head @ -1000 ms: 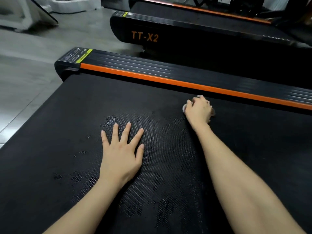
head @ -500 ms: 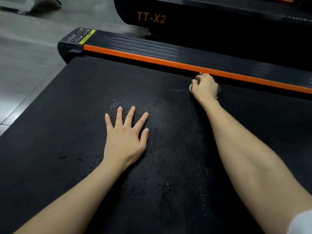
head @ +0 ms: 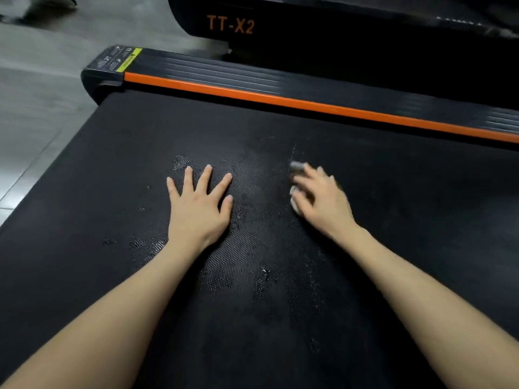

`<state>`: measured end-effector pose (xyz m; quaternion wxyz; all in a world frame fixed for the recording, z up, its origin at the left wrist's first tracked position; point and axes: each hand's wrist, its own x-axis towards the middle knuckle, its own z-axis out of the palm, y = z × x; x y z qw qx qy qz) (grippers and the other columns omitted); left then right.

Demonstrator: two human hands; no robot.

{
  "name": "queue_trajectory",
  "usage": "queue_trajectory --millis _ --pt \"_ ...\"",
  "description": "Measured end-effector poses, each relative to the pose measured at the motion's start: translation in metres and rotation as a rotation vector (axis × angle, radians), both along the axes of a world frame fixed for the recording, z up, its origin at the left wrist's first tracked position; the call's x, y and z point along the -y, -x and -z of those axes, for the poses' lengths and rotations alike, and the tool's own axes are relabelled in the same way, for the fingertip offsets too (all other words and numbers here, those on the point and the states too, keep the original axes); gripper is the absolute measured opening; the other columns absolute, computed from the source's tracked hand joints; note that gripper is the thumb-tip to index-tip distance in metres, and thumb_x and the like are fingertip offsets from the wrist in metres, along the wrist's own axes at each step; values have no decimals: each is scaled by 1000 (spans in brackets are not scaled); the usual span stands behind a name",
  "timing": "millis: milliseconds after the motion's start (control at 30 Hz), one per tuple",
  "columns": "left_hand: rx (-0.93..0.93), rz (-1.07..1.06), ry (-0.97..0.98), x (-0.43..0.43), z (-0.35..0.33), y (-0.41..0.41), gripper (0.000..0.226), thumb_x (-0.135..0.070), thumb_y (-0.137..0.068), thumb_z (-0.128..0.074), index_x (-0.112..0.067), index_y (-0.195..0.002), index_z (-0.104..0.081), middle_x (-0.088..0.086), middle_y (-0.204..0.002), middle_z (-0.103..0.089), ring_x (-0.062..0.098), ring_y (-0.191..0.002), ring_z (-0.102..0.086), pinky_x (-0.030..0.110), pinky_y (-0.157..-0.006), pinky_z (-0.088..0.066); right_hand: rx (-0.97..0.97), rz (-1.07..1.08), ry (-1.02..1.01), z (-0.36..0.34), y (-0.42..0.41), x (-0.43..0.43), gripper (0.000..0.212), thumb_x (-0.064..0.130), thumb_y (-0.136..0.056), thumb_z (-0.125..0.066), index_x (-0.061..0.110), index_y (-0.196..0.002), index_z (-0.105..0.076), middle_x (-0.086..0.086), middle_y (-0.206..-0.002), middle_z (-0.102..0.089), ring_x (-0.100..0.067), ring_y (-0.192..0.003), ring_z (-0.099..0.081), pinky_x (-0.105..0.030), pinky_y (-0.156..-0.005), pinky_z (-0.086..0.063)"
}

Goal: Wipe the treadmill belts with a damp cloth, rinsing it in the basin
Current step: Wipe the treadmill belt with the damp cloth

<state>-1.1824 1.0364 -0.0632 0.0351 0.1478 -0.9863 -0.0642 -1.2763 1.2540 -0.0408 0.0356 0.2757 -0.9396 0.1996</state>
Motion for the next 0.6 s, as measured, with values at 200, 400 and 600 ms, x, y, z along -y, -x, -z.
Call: queue_trajectory --millis 200,400,600 --pt "9 4 -11 -1 -4 -1 50 -48 -98 -23 -41 -148 -22 3 -159 -15 33 -145 -2 59 -114 2 -78 -1 58 1 -108 41 34 31 -84 -43 10 -94 -68 -11 -129 -57 -42 -97 -56 -51 -90 -47" --pt "-18 23 -91 1 -16 -9 47 -40 -99 -32 -32 -145 -37 5 -156 -25 31 -145 -11 59 -114 0 38 -139 -52 1 -163 -42 45 36 -87 -41 12 -116 -65 -8 -141 -48 -42 -124 -47 -54 -105 -32" --pt "-6 36 -32 -10 -25 -59 47 -43 -100 -28 -37 -146 -29 6 -158 -18 31 -146 -7 58 -113 4 149 303 -14 -4 -150 -88 39 31 -96 -46 15 -131 -54 -3 -155 -22 -36 -142 -16 -45 -118 -9"
